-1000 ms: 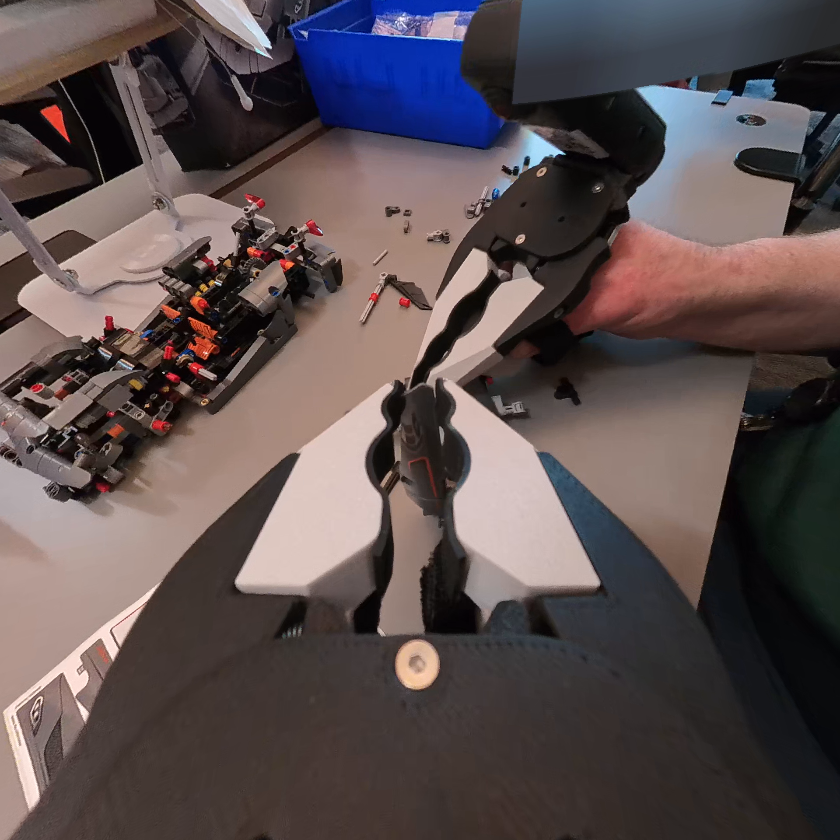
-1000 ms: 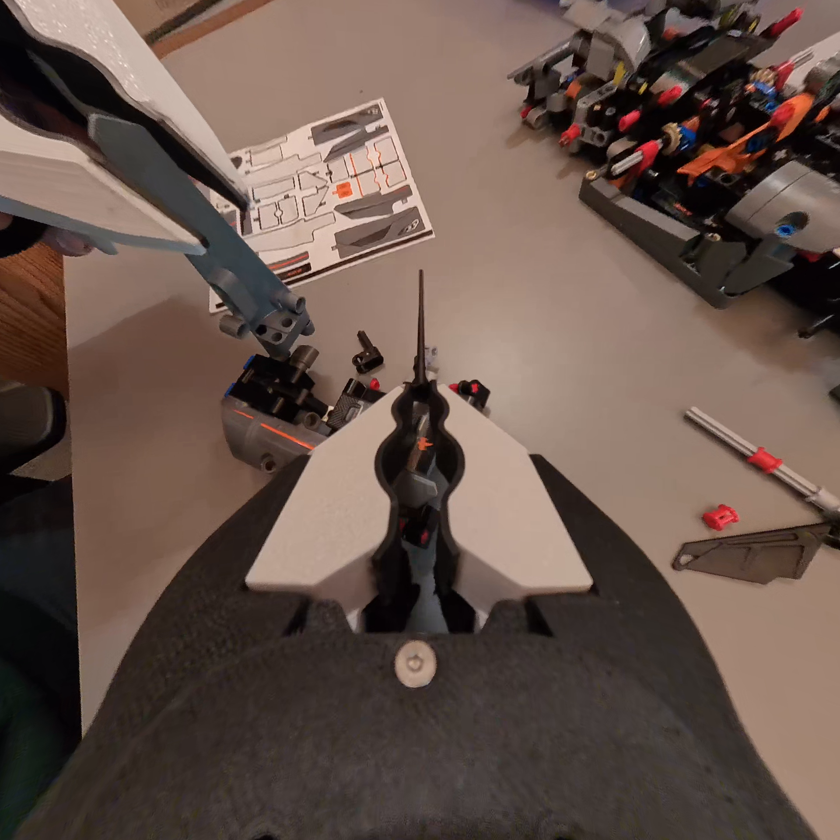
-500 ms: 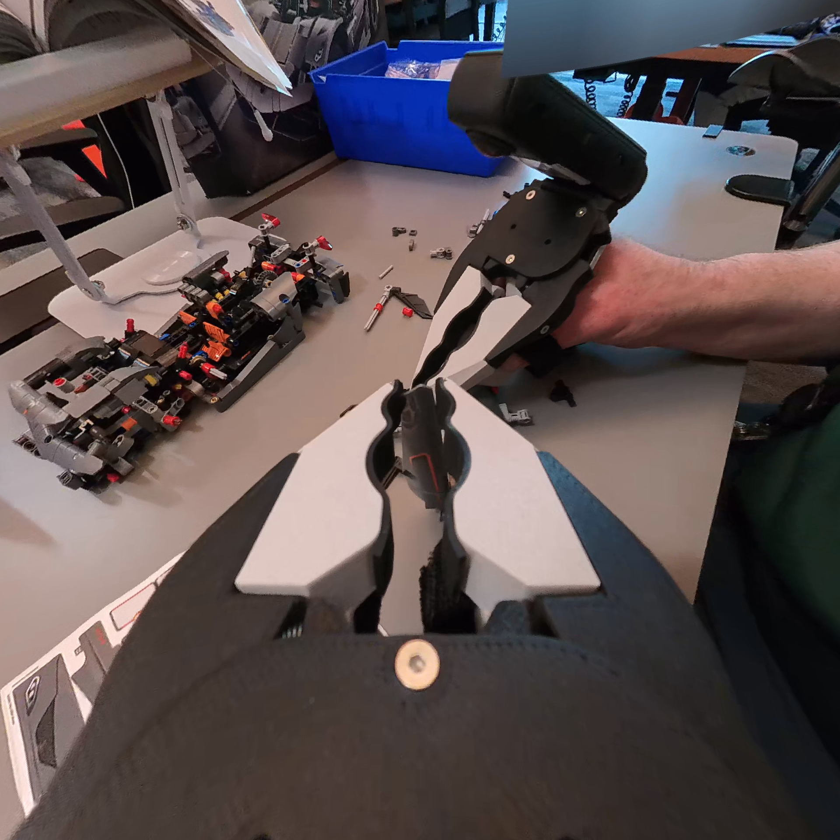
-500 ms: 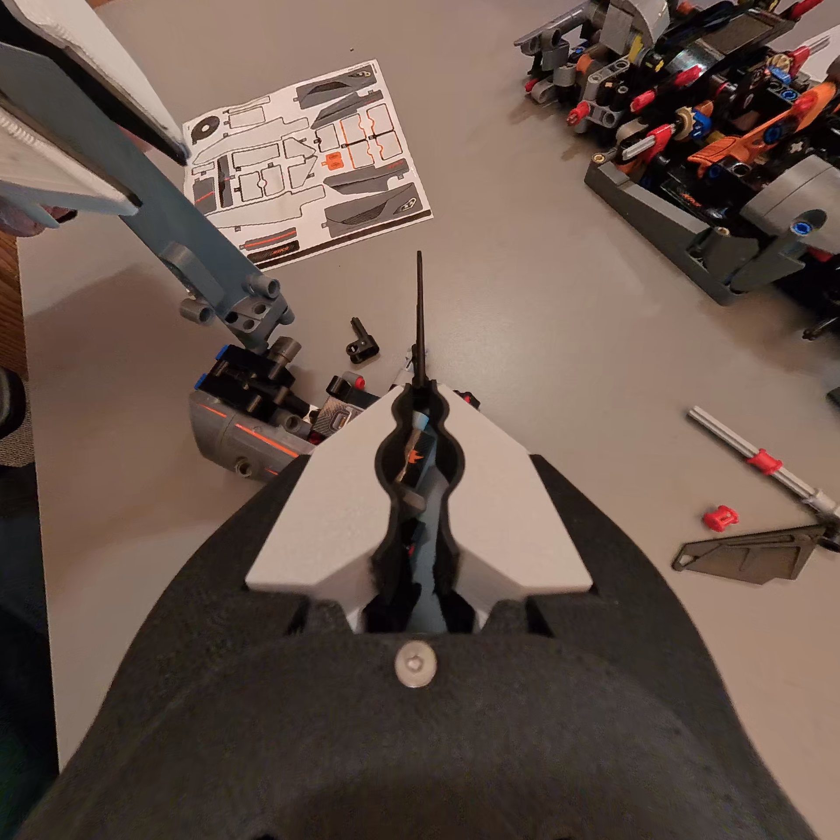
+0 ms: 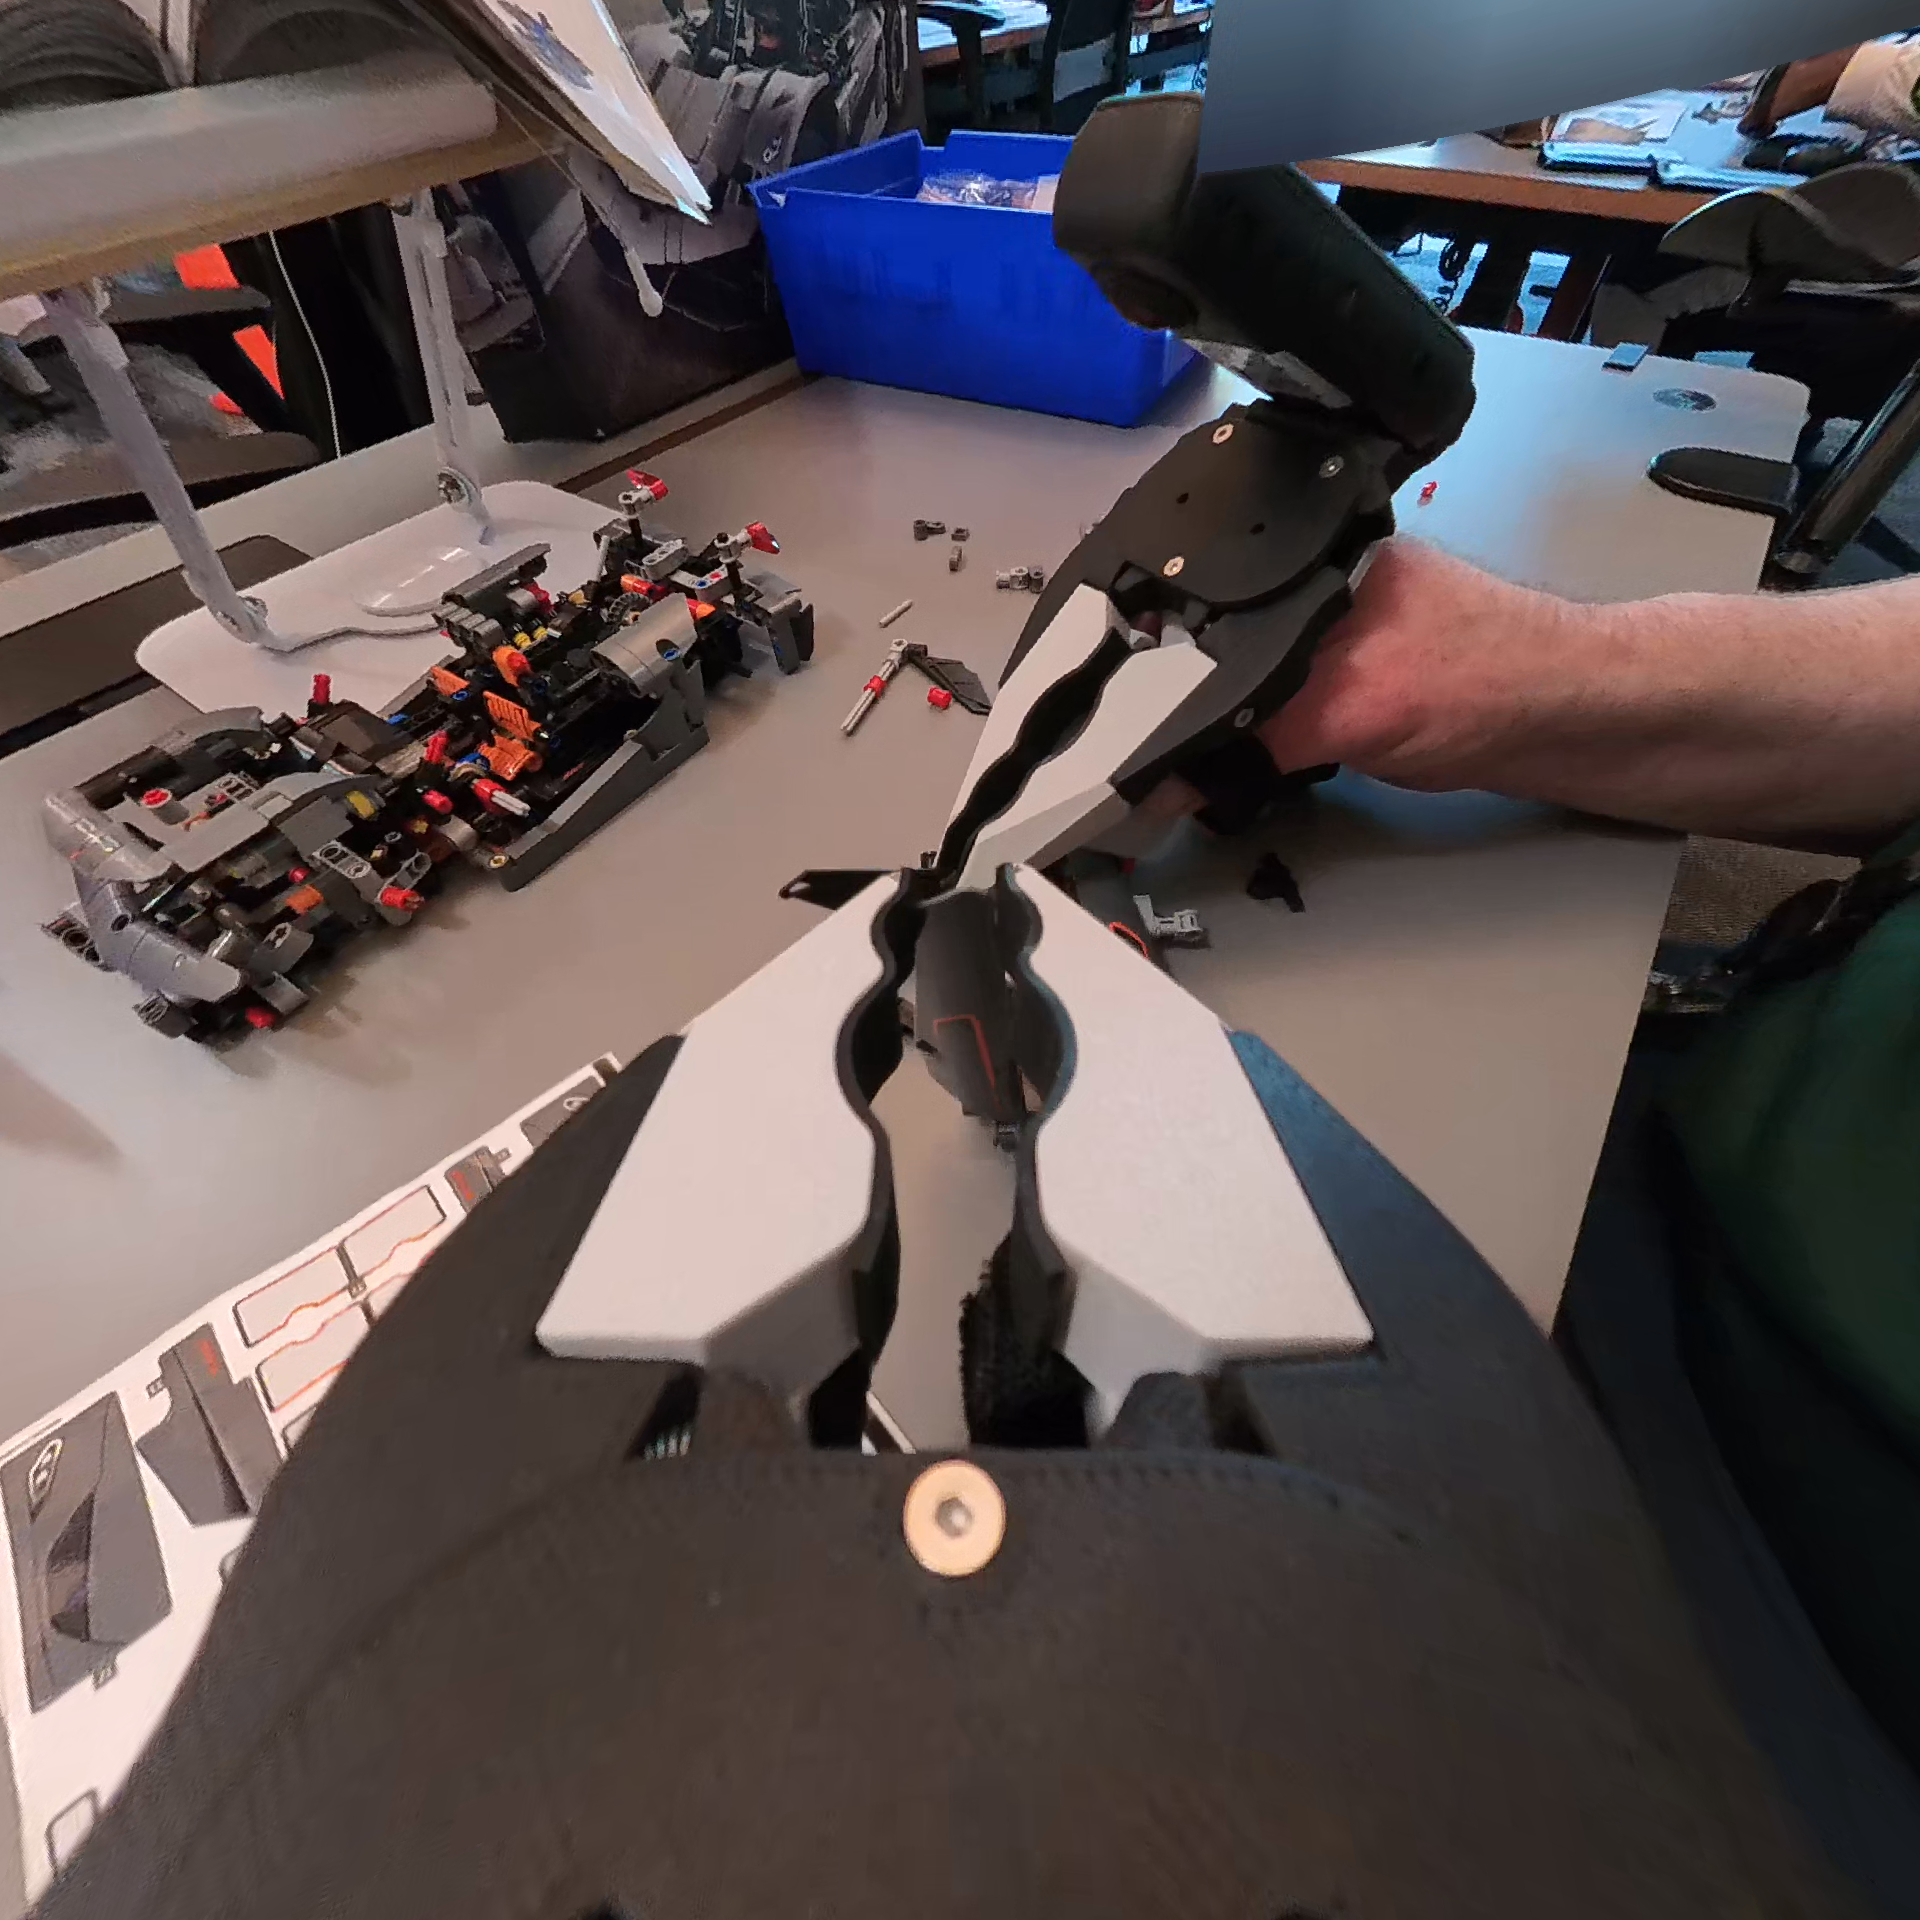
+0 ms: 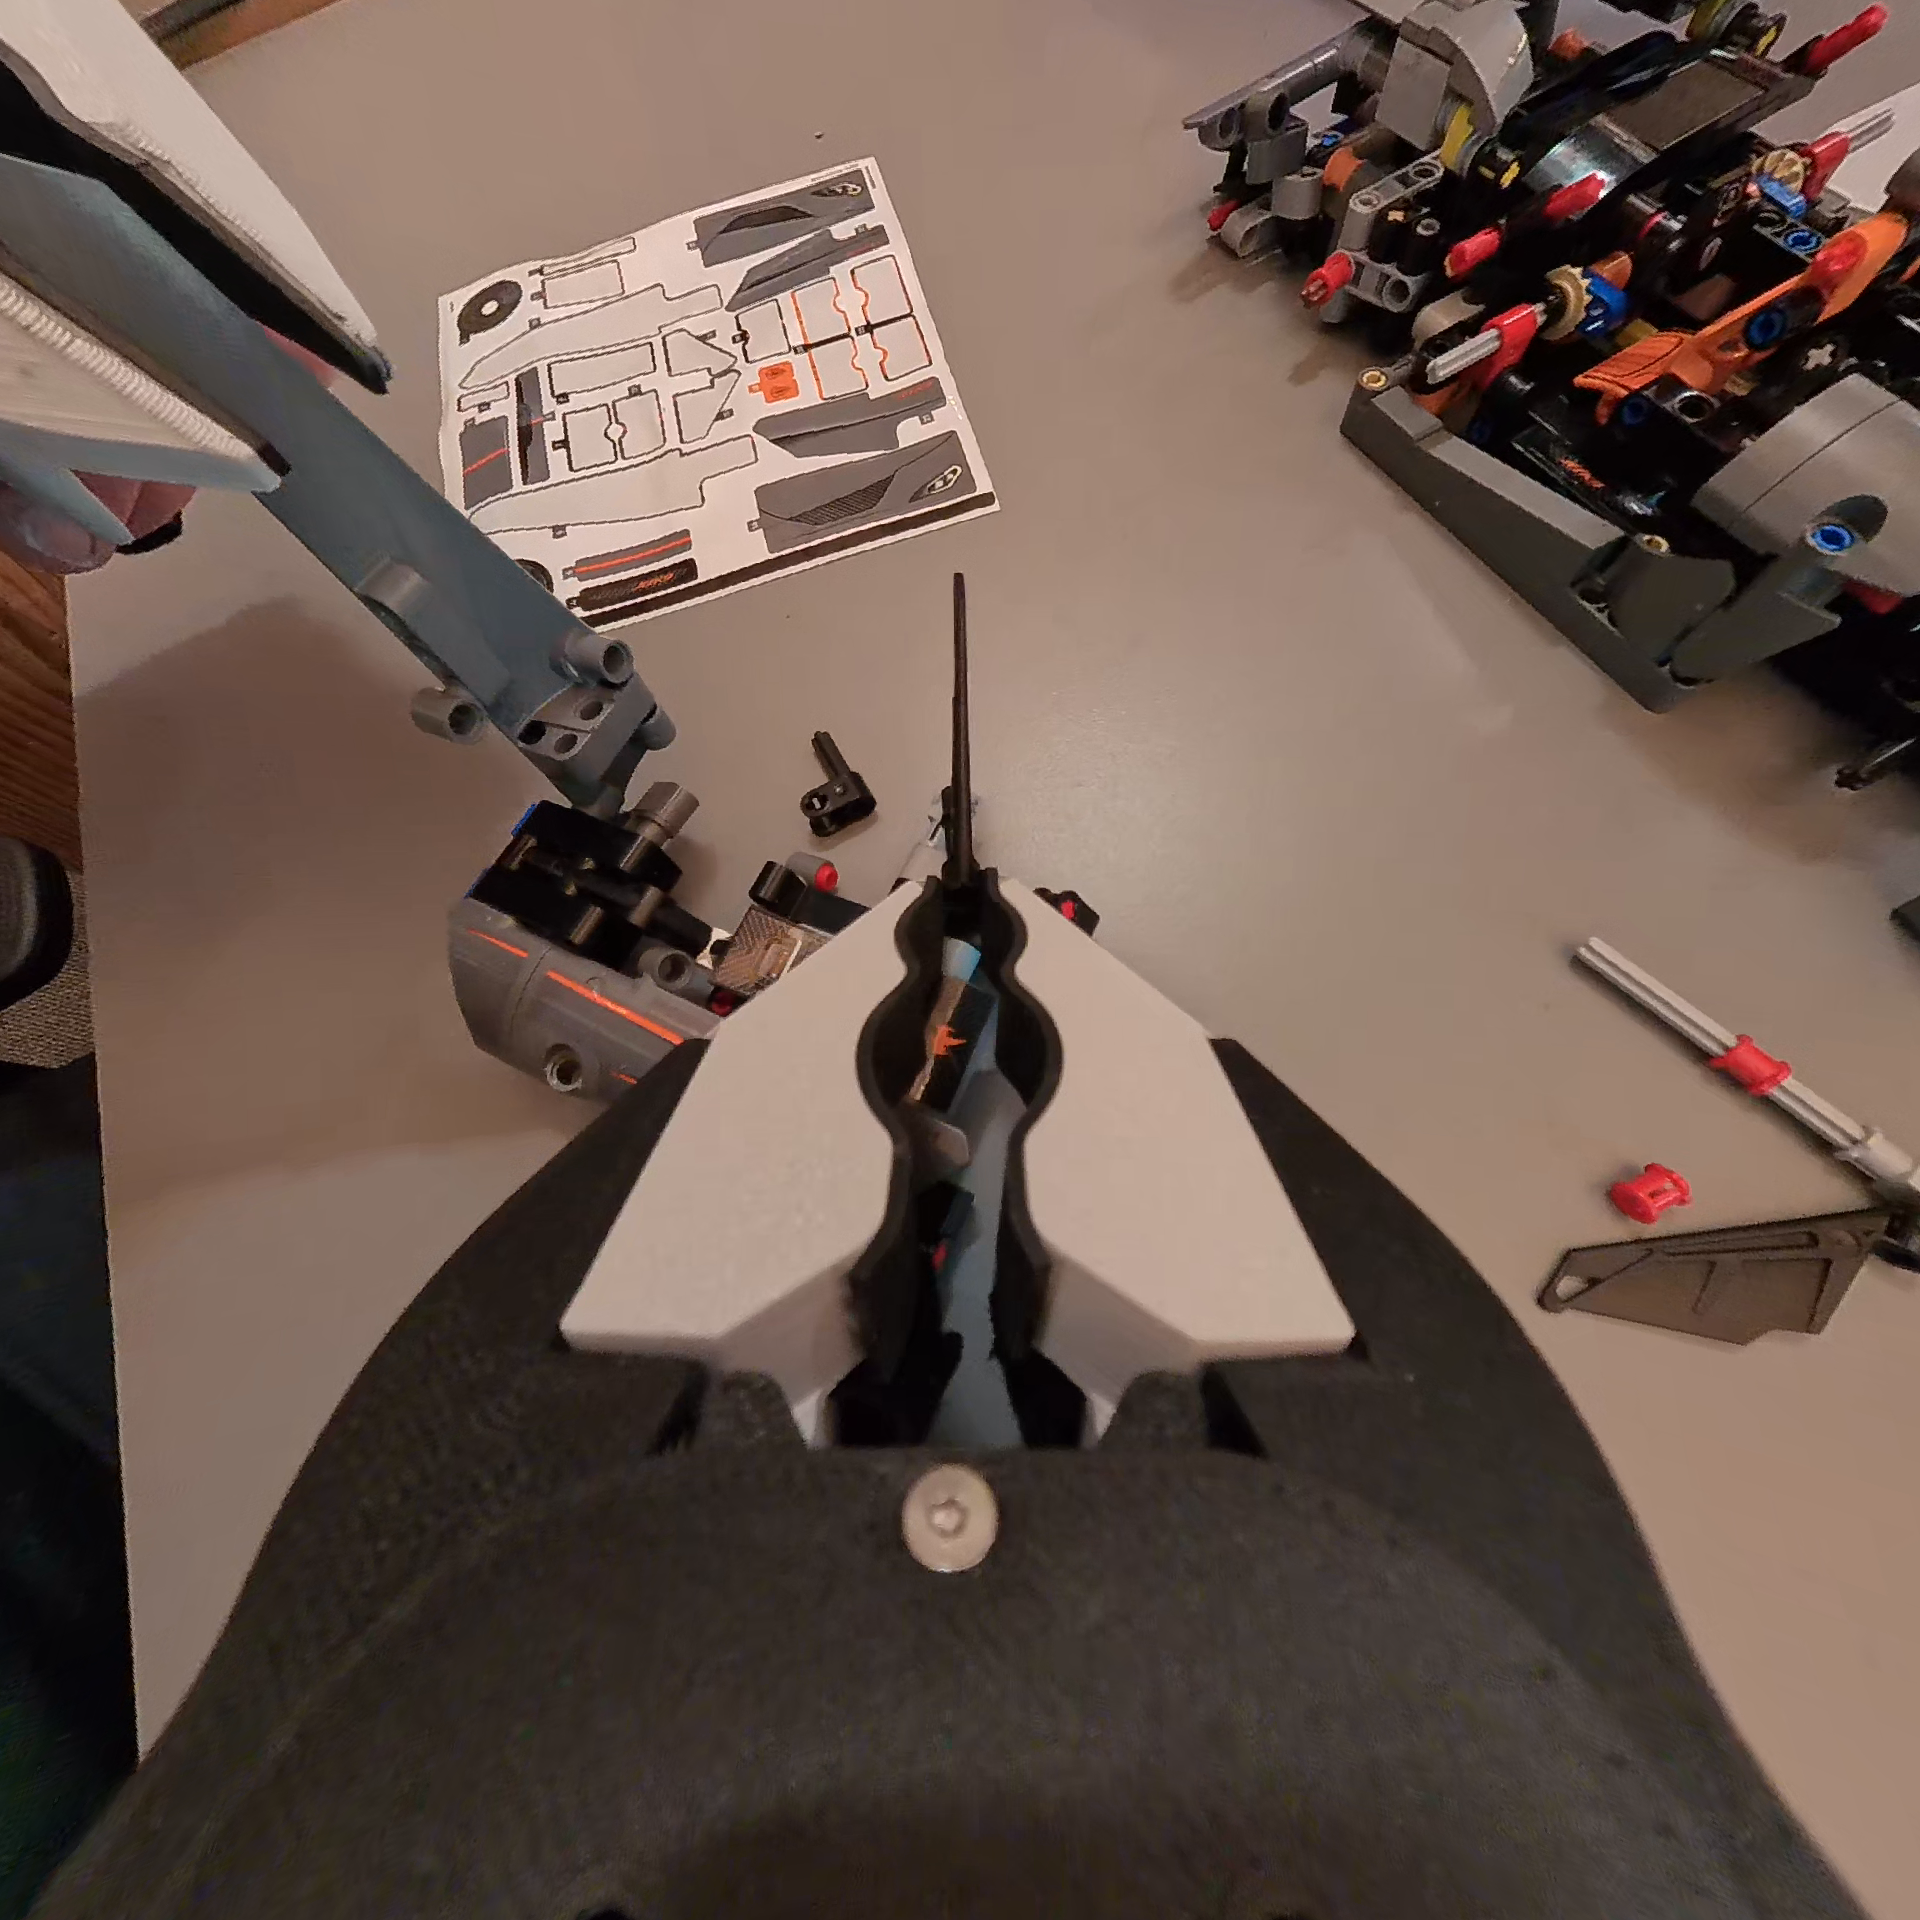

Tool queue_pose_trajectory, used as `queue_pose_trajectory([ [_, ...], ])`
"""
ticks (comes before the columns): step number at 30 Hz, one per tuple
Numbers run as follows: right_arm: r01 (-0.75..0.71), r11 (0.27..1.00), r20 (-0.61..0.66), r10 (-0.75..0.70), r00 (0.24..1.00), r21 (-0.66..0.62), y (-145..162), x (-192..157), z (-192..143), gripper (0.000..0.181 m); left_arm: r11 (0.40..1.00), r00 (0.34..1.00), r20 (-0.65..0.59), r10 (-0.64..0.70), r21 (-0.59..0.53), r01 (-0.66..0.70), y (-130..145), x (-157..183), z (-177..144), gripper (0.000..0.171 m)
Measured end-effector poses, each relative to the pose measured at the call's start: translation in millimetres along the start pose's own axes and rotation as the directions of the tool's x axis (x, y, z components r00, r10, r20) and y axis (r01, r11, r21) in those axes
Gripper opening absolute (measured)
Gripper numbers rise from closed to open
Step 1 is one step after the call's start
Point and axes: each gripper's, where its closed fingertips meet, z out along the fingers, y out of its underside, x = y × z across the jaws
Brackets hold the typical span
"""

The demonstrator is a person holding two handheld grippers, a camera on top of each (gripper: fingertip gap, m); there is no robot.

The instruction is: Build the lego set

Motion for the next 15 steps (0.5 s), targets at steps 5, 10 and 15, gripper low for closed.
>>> queue_pose_trajectory([
  [5,0.004,1.000,0.002,-0.004,1.000,0.001,-0.2,-0.7,-0.1,0.004,1.000,1.000,-0.003,-0.005,0.000,0.005,0.7,1.4,-0.5,0.013],
  [10,0.024,1.000,-0.009,-0.024,1.000,-0.011,1.4,-1.5,1.1,0.004,0.999,1.000,0.005,0.016,-0.052,-0.016,7.0,1.4,-0.2,0.022],
  [15,0.018,1.000,-0.002,-0.018,1.000,-0.012,1.5,-1.7,1.2,0.004,0.995,1.000,-0.015,0.015,-0.094,-0.016,18.6,1.9,-1.6,0.030],
])
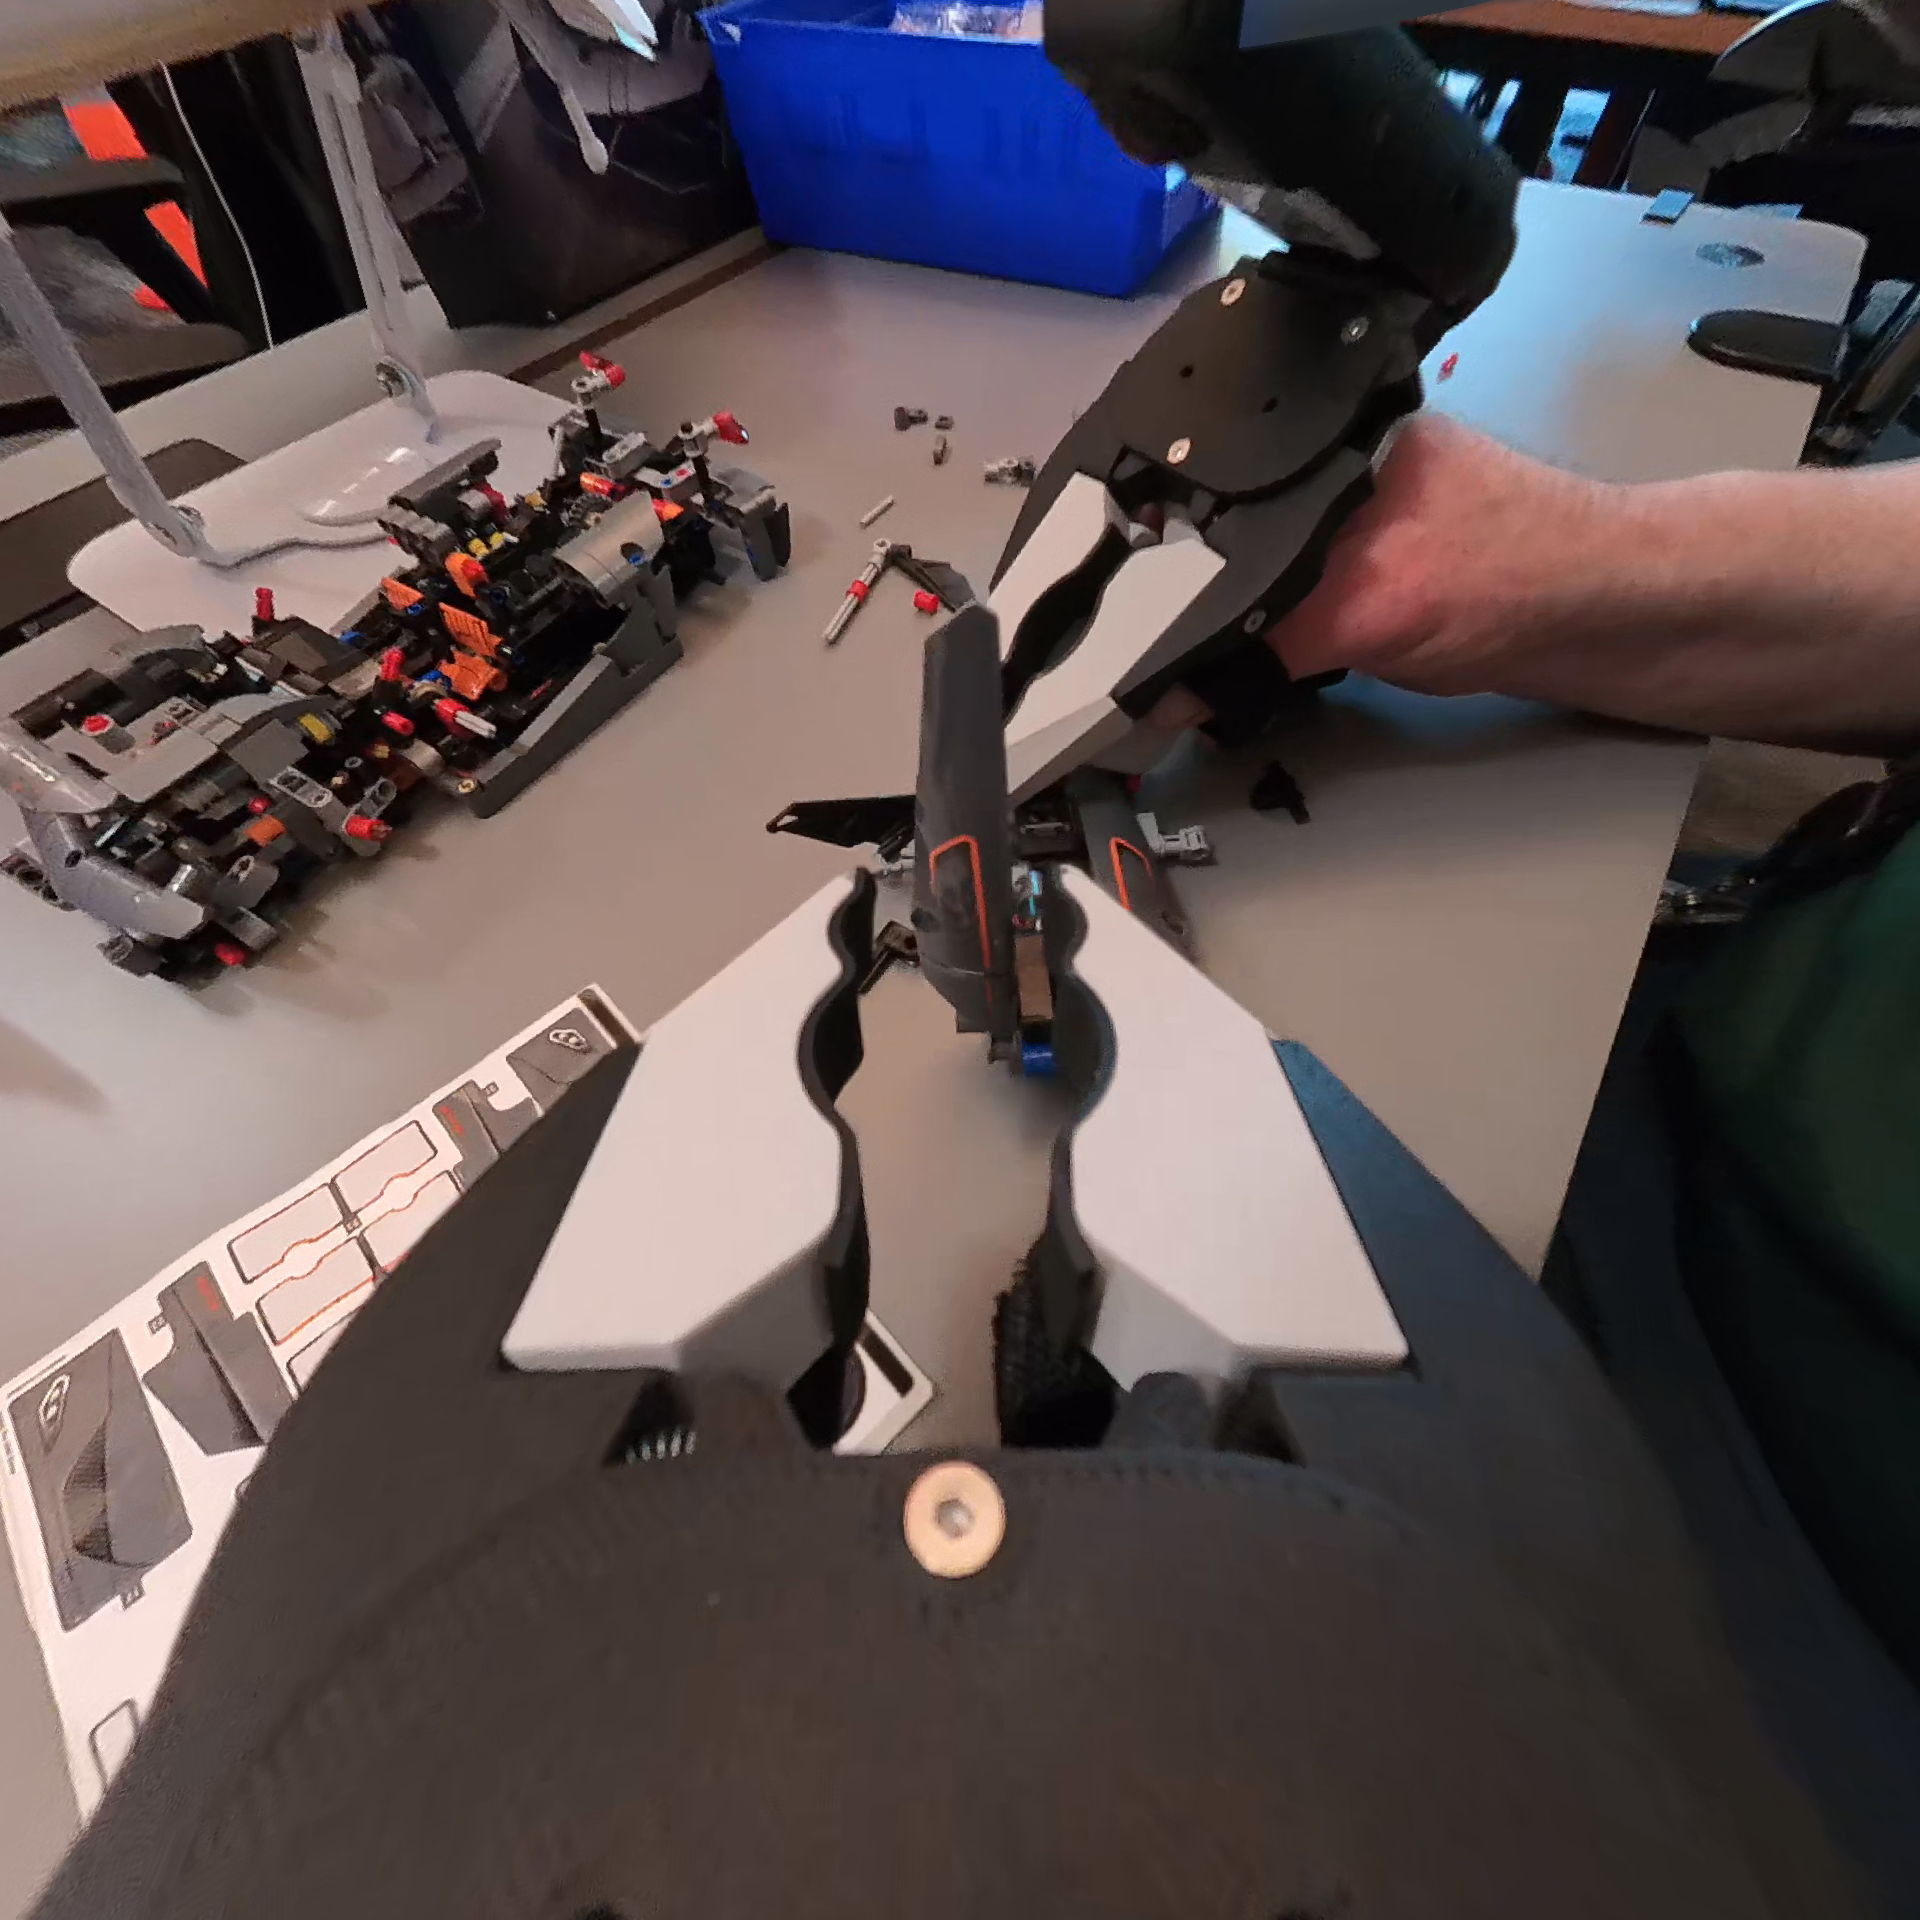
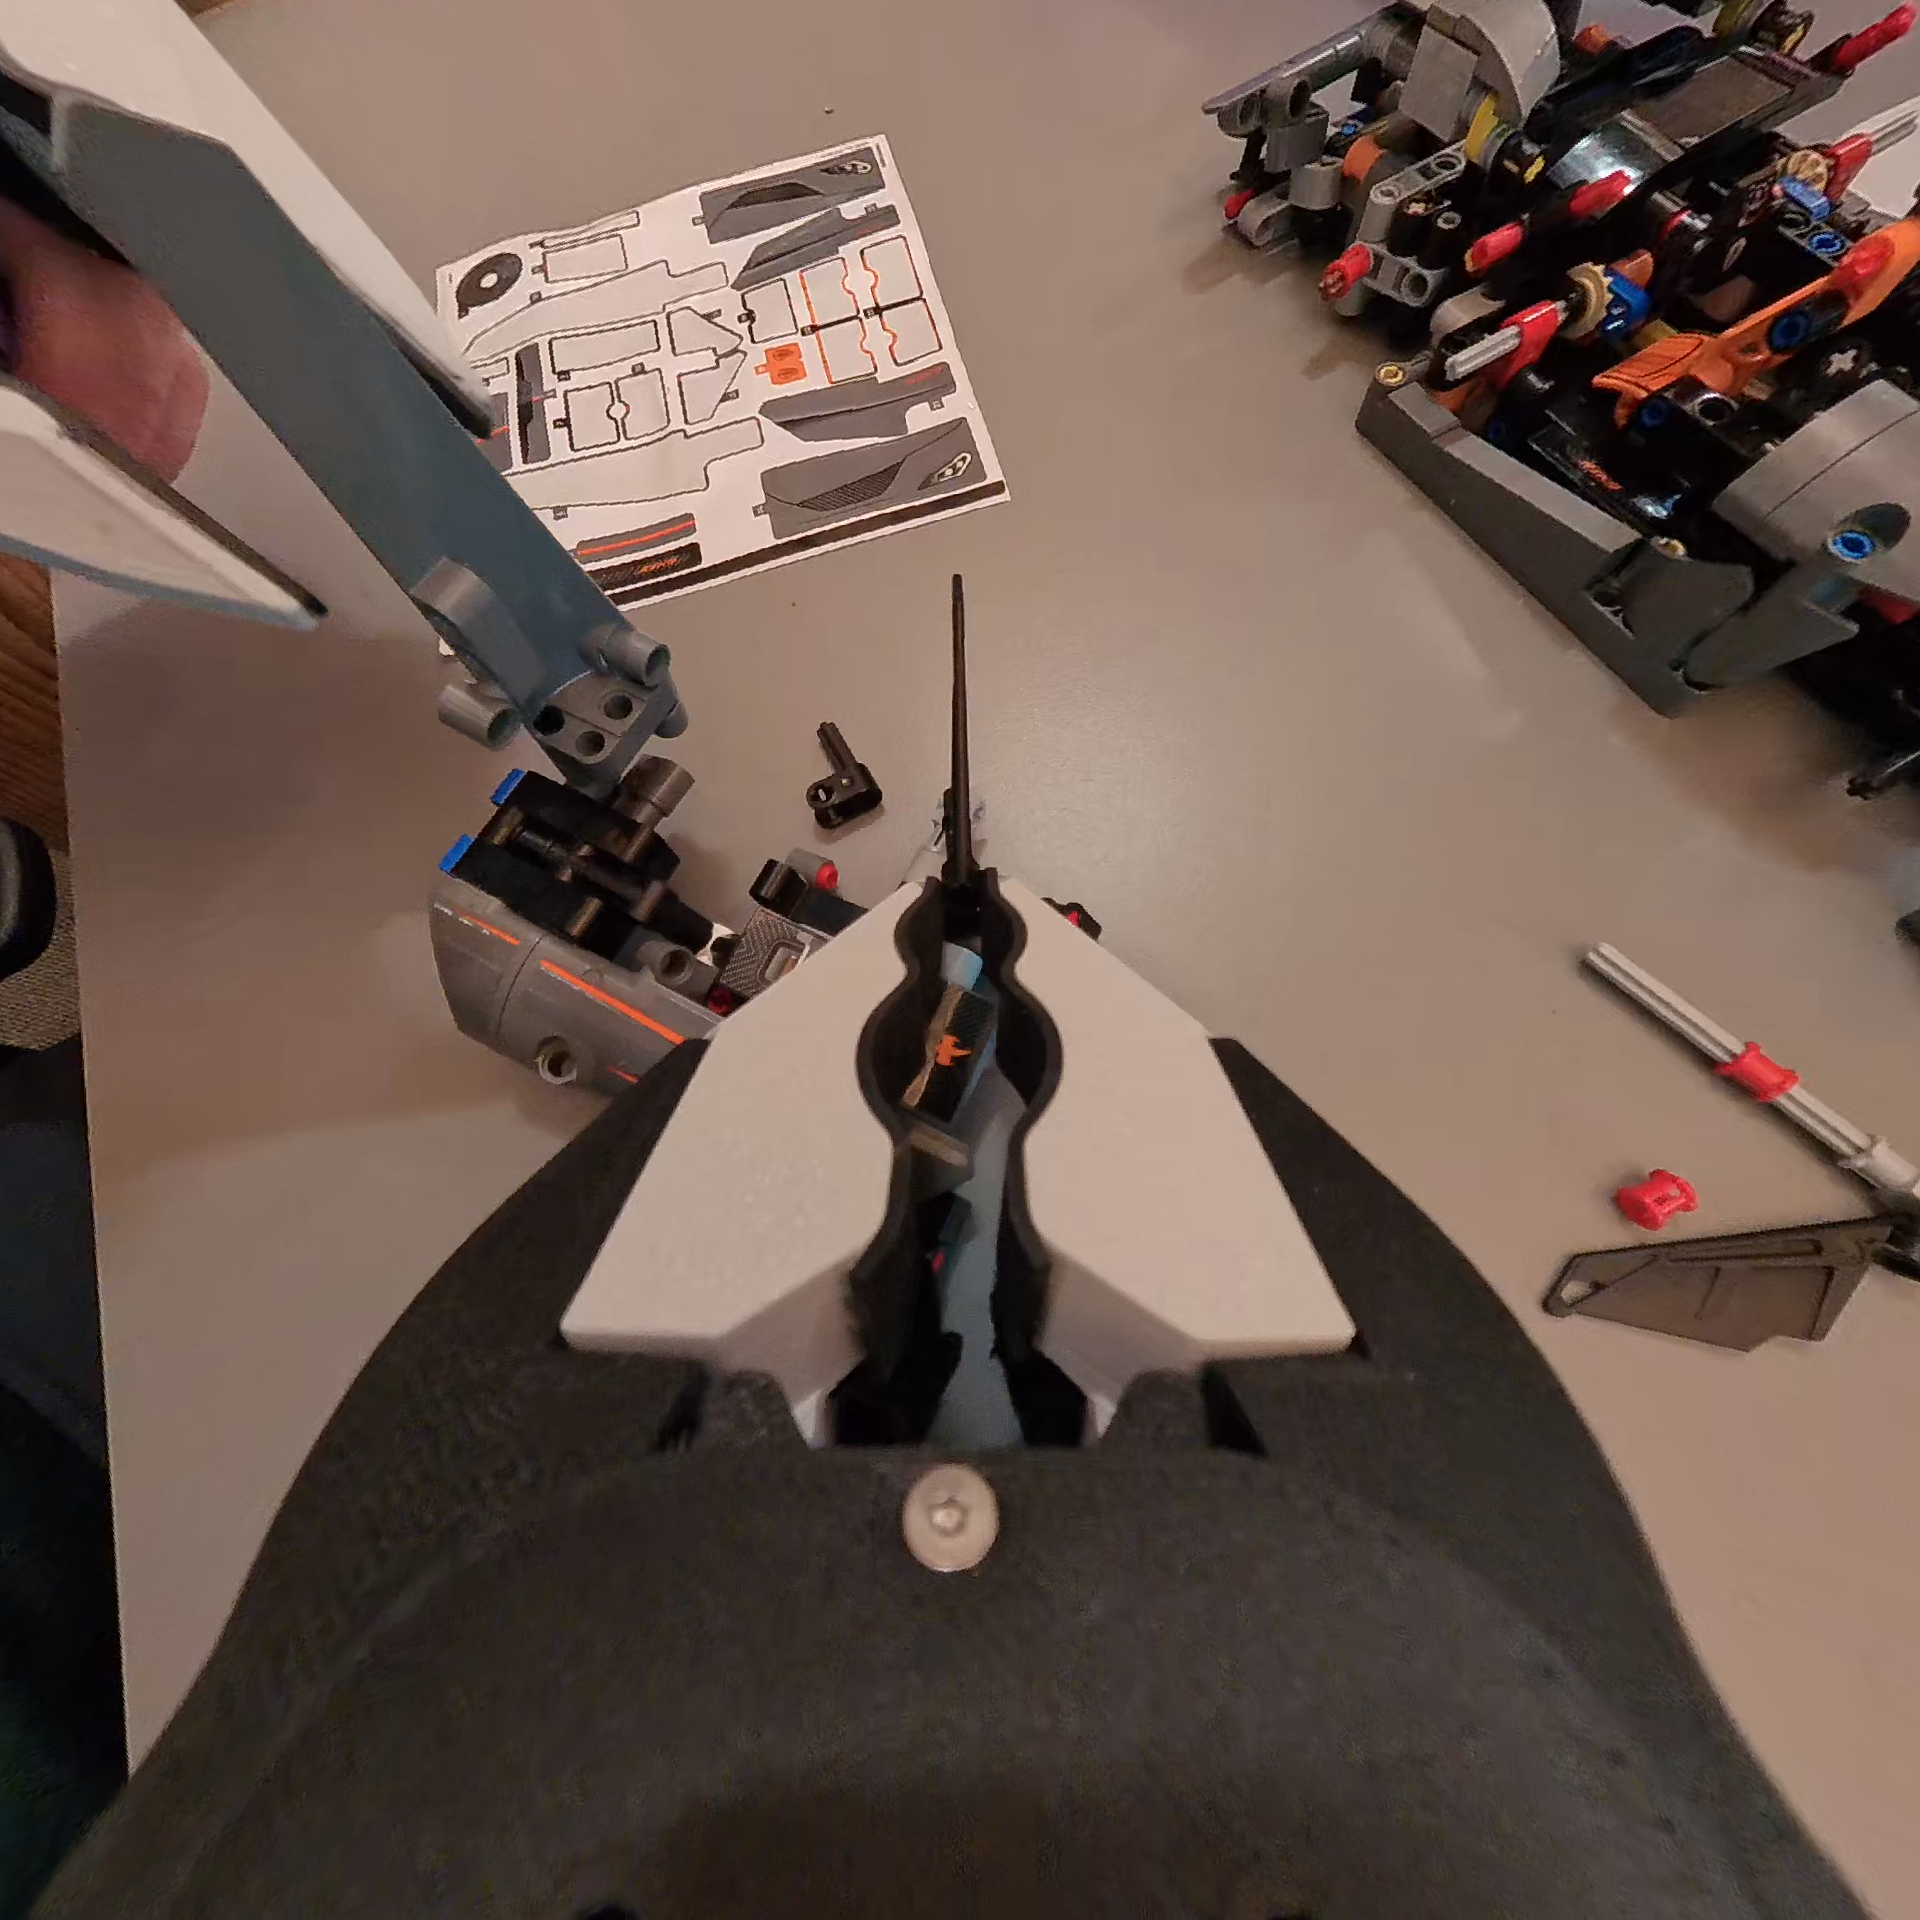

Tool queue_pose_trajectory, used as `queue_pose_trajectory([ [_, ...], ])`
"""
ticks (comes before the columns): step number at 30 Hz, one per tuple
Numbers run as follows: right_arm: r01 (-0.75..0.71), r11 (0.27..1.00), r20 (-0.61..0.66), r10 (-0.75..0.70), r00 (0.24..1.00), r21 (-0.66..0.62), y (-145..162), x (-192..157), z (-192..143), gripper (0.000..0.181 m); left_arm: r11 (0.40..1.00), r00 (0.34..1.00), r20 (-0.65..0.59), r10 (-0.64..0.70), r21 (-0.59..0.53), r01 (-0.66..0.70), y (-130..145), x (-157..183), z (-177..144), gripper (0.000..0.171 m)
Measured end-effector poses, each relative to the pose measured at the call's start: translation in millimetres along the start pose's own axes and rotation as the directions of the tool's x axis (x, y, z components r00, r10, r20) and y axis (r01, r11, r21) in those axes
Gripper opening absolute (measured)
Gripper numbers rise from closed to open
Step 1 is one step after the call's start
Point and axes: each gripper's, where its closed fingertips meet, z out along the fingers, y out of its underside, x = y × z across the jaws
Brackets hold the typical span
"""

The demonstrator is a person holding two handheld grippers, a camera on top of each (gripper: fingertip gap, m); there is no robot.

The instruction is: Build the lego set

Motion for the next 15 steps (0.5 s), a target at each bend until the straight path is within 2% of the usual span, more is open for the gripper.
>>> queue_pose_trajectory([
  [6,-0.005,1.000,0.005,0.005,1.000,-0.001,0.1,0.0,-0.1,0.004,0.999,0.999,-0.043,-0.024,-0.043,0.022,11.1,0.0,14.5,0.034],
  [15,-0.014,1.000,0.014,0.014,1.000,-0.001,0.0,-0.1,-0.2,0.004,0.998,0.993,-0.097,-0.068,-0.020,0.066,11.9,3.0,17.6,0.023],
])
